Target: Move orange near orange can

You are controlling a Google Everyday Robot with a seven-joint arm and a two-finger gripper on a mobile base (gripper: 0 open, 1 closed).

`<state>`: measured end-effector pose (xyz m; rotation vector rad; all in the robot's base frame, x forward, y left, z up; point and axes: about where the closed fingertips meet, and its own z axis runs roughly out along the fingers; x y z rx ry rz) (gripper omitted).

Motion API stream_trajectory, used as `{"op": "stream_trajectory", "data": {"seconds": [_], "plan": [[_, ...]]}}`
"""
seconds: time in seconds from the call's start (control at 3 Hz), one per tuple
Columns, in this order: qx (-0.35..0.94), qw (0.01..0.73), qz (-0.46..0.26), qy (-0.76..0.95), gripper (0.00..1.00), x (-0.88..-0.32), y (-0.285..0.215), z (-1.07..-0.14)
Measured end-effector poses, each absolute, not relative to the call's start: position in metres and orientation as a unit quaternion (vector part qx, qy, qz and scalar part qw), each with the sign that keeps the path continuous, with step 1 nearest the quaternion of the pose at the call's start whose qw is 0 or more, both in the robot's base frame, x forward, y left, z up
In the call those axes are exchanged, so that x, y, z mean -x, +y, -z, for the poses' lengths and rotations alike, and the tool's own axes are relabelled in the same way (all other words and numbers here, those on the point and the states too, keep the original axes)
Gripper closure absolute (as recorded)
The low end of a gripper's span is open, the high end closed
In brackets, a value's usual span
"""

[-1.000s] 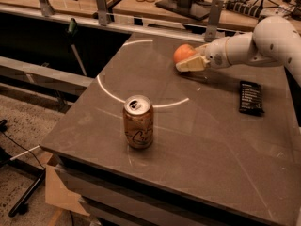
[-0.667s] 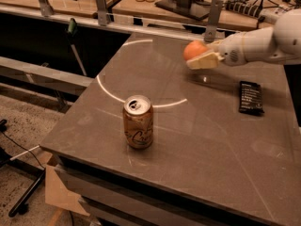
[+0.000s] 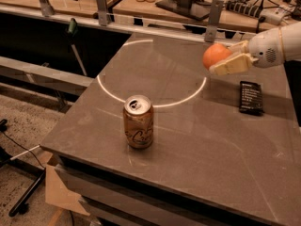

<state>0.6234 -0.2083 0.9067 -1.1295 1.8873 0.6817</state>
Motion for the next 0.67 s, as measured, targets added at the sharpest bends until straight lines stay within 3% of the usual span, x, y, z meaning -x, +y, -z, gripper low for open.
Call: {"op": "stream_trajectory", "data": {"seconds": [0.67], "plan": [[0.471, 0.372, -0.295, 0.743, 1.00, -0.6019, -0.2007, -0.8980]]}}
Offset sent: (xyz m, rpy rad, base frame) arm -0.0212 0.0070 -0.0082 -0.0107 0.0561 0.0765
